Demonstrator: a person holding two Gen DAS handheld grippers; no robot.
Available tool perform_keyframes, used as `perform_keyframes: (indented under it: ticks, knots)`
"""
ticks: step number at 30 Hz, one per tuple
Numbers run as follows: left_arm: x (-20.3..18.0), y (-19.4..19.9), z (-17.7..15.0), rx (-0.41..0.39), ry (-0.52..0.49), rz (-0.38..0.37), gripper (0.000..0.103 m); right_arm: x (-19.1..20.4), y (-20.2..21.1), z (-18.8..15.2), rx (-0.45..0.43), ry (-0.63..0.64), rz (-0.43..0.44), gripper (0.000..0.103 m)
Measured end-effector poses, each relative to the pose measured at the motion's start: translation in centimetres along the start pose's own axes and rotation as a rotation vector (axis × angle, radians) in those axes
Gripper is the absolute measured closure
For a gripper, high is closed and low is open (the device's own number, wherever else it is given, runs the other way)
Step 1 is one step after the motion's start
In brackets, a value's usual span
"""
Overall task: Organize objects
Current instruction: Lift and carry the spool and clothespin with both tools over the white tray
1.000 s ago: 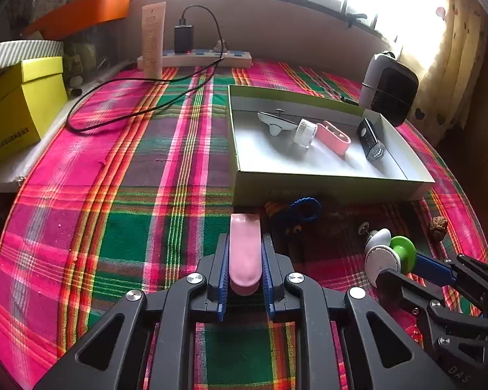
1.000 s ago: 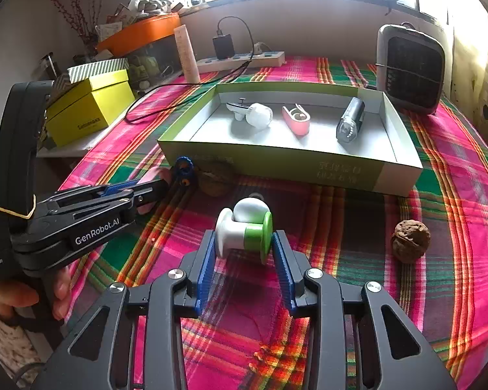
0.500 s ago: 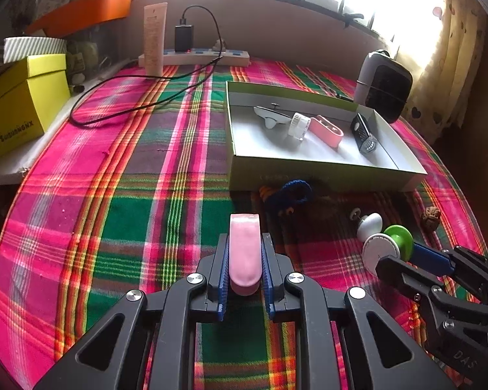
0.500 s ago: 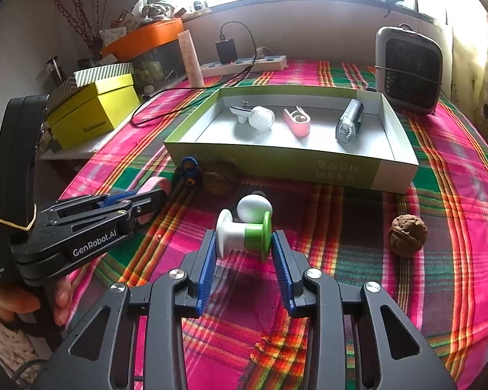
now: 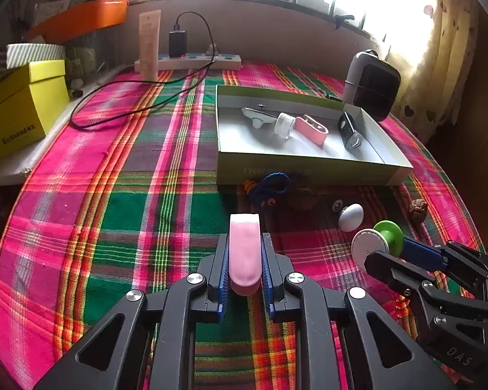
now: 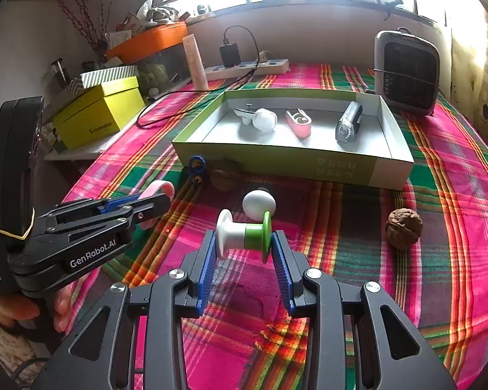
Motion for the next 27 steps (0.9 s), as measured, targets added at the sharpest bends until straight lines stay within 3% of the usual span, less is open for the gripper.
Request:
perform_keyframes:
  ticks: [27]
  knots:
    - [-1.7,2.0,0.5,-0.042,-0.030,-0.003,0.087,-0.2,1.8,0.4,-0.039,-0.016,0.008,0.068]
Point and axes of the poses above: each gripper's, at about its wrist camera, not at the fingertips, and y roughly against the way its jaws point, x to its left, z to its top, the point moved 8 cm from there along -y, roughly the way its jaws point, and after that the axes turned 15 degrees about -z, right-handed, at the moved point
